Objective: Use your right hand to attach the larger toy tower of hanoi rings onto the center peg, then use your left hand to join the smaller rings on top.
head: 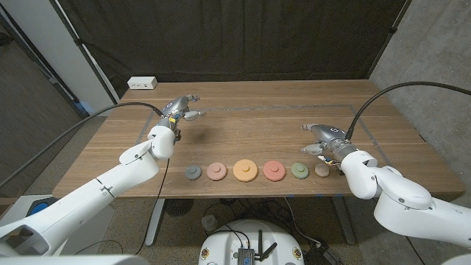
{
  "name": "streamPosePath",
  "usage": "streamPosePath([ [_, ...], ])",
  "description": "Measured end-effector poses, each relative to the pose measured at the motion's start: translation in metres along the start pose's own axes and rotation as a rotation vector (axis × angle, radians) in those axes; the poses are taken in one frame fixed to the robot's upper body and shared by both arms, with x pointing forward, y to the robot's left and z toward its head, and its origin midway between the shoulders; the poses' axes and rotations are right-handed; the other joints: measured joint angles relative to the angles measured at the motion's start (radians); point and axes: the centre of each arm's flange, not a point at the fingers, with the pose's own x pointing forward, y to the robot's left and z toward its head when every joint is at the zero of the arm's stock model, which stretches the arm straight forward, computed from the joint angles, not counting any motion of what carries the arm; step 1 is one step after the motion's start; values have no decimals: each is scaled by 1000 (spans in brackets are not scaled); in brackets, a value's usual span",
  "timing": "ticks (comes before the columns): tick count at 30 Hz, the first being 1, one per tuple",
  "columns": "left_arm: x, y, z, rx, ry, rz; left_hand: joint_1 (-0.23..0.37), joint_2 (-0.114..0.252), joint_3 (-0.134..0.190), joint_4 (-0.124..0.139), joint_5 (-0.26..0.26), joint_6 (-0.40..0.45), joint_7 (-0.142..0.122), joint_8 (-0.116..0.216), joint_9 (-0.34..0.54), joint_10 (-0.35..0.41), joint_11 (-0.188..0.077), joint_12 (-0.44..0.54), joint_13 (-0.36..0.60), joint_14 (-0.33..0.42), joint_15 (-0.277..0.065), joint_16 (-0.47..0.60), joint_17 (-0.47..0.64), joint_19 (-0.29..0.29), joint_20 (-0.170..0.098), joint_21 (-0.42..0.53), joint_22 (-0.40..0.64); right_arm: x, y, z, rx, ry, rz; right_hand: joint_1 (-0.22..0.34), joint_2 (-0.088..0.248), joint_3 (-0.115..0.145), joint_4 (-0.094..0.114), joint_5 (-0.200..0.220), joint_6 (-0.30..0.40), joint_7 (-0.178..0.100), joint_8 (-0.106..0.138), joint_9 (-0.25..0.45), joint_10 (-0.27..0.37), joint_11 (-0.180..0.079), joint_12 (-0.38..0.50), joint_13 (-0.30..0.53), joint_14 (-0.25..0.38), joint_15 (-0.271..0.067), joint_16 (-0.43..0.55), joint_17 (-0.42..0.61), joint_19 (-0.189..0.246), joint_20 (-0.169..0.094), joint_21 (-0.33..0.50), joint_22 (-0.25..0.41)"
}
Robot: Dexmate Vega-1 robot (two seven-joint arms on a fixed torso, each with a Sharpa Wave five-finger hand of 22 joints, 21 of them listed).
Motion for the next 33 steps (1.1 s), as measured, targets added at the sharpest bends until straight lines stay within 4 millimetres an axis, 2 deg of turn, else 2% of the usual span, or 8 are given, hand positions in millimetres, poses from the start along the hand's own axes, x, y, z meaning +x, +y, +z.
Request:
streamPosePath([
  [12, -5, 0, -2, -1, -5, -12, 0, 0, -1, 1, 0, 4, 3, 0, 0, 5, -2, 0, 5, 0, 0, 8, -4, -2, -2, 8, -5, -15, 8, 8, -16, -3, 29, 0, 0, 0, 0, 0, 0, 0, 0, 0, 4, -4, 0, 0, 0, 0, 0, -5, 0, 0, 7, -5],
  [14, -6, 0, -1, -1, -7, -12, 0, 0, -1, 1, 4, 4, 3, 0, 0, 5, -2, 0, 5, 0, 0, 8, -4, -2, -2, 8, -5, -17, 9, 8, -19, -1, 33, 0, 0, 0, 0, 0, -7, -7, 0, 0, 4, -4, 0, 0, 0, 0, 0, -8, 0, 0, 9, -5],
  [17, -7, 1, -2, -2, -8, -14, 0, 0, -5, -3, 4, 4, 3, 0, 0, 5, -2, 0, 9, 0, 0, 11, -4, -2, -2, 8, -5, -19, 11, 8, -23, 4, 37, 0, 0, -3, -3, 0, -12, -12, 0, 0, 5, -17, 0, 0, -7, 0, 0, -14, -2, 2, 14, -9],
  [24, -9, 1, -1, -2, -14, -20, 0, 0, -9, 1, 4, 4, 3, 0, 0, 5, -2, -7, 9, -4, 4, 11, -9, -8, 0, 15, -9, -28, 16, 12, -30, 8, 57, 0, 0, -7, 1, 0, -18, -18, 0, 0, 5, -16, 0, 0, -21, 7, 1, -32, -20, 5, 19, -14],
  [33, -11, 1, 0, -3, -23, -27, -1, 9, -9, 1, 4, 4, 3, 0, 0, 5, -2, -7, 14, -8, 0, 19, -9, -11, 1, 19, -9, -37, 21, 14, -35, 18, 72, 0, 0, -15, 1, 0, -23, -23, 0, -5, 5, -16, 0, -5, -21, 7, 4, -37, -20, 5, 34, -23],
])
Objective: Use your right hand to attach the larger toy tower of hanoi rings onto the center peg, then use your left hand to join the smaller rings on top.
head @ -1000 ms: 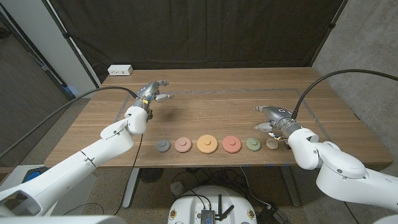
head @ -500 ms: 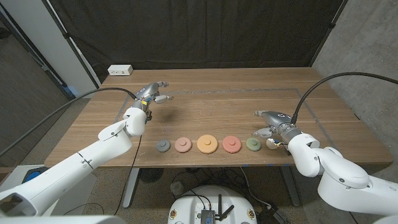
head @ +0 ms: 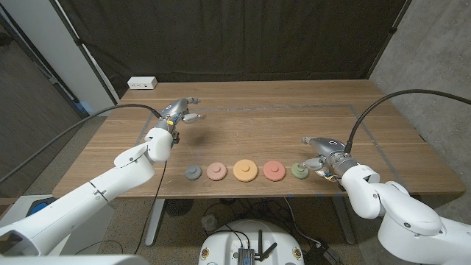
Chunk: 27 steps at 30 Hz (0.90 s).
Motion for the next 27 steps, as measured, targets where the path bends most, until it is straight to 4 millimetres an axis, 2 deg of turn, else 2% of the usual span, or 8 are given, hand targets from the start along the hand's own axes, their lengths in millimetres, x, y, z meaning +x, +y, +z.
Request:
streamPosePath([
  [15, -2, -1, 2, -4, -13, -7, 0, 0, -8, 0, 0, 5, -5, -8, 0, 6, 1, -4, 5, -5, 6, 8, -5, -1, 1, 10, -9, -8, 7, 3, -20, 11, 14, 0, 0, 0, 0, 0, -11, 0, 0, 0, 0, 0, 0, 0, 0, 0, 8, -9, -3, 4, 8, -5],
  [27, -6, 1, 1, -4, -20, 0, 0, 0, -8, 0, 4, 5, -5, -8, 5, 7, 0, -4, 5, -5, 6, 10, -9, -3, -1, 18, -13, -9, 8, 16, -37, -16, 23, 7, 7, -4, -4, 0, -20, 9, 0, 0, -11, 0, 0, -5, 0, 0, 15, -14, -7, 0, 16, -14],
])
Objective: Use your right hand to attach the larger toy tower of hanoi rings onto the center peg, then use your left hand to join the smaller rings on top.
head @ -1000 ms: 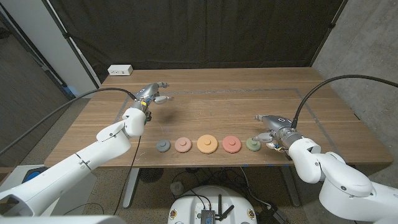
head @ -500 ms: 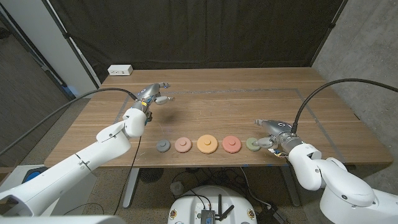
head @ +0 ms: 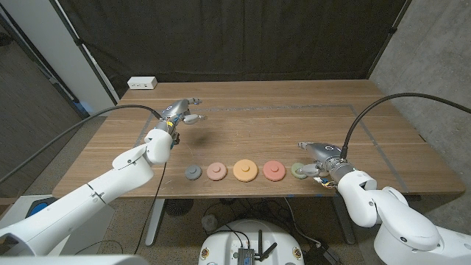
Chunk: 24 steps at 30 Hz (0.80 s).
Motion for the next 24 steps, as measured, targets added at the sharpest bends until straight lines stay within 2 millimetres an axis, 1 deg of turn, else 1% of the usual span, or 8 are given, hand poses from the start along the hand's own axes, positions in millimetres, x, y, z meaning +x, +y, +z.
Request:
streamPosePath([
  [4, -1, 0, 0, -1, -2, 1, -4, 4, -3, -3, 0, 0, 0, 0, 0, 0, 0, -4, 5, -2, -2, 5, -4, 0, 0, 4, -1, 0, -1, 5, -4, -12, 0, 0, 0, -4, 4, 0, -2, 2, 0, 0, -5, 5, 0, 0, 0, 0, 0, -4, -6, 6, 0, 0],
  [11, -2, 1, 0, -2, -8, 2, -4, 4, -3, -3, 0, 0, 0, 0, 0, 0, 0, -4, 5, -2, -2, 5, -5, 0, 0, 8, -3, 2, -1, 15, -17, -34, 5, 0, 0, -4, 4, 0, -2, 2, 0, -4, -5, 5, 0, 0, -4, -4, 0, -9, -6, 6, 4, 0],
  [17, -3, 2, -1, -1, -10, 2, -4, 4, -3, -2, 0, 0, 0, 0, 0, 0, 0, -4, 5, -2, -2, 7, -5, -3, 3, 8, -6, 4, -2, 23, -33, -51, 8, 0, 0, -4, 4, 0, -7, 7, 0, -5, -5, 5, 0, 0, -9, -2, 4, -13, -5, 6, 8, -5],
  [18, -3, 2, -1, -2, -11, 2, -4, 4, -5, 0, 0, 0, 0, 0, 0, 0, 0, -4, 5, -2, -2, 11, -5, -5, 6, 8, -6, 4, -2, 24, -32, -52, 9, 0, 0, -5, 4, 0, -7, 7, 0, -5, -5, 5, 0, 0, -11, 0, 4, -14, -5, 6, 8, -5],
  [19, -3, 2, -1, -2, -11, 2, -4, 4, -8, -3, 0, 0, 0, 0, 0, 0, 0, -4, 5, -2, -2, 13, -8, -5, 5, 8, -6, 5, -2, 26, -35, -56, 11, 0, 0, -8, 0, 0, -7, 7, 0, -5, -5, 5, 0, 0, -11, 0, 4, -13, -5, 6, 8, -5],
  [24, -4, 3, -3, 0, -13, 3, -4, 4, -8, -3, 0, 0, 0, 0, 0, 0, 0, -6, 9, -7, 4, 13, -9, -5, 5, 15, -10, 7, -1, 34, -44, -72, 18, 0, 0, -8, 0, 0, -7, 7, 0, -5, -5, 5, 0, -5, -11, 0, 4, -14, -5, 6, 15, -5],
])
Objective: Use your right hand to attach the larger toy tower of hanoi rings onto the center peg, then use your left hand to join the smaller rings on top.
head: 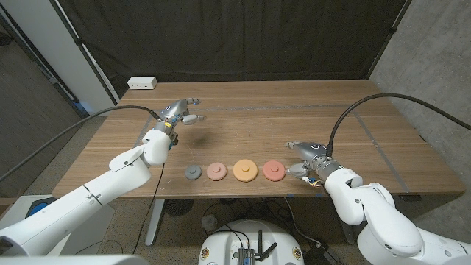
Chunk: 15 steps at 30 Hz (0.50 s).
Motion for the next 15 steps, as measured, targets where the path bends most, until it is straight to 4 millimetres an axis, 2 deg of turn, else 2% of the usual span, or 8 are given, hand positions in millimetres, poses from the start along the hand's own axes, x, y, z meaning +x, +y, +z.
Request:
streamPosePath([
  [15, -2, 2, -4, -3, -5, -1, 1, 9, -2, 2, 4, 0, 0, 0, 0, 0, 0, -2, 1, 0, 0, 6, -4, -4, -4, 8, -5, 7, -3, 14, -29, -21, 15, 8, 8, -6, 6, 0, -11, 4, 0, -5, -9, 9, 0, 0, 0, 0, 11, -9, -11, 3, 13, -5],
])
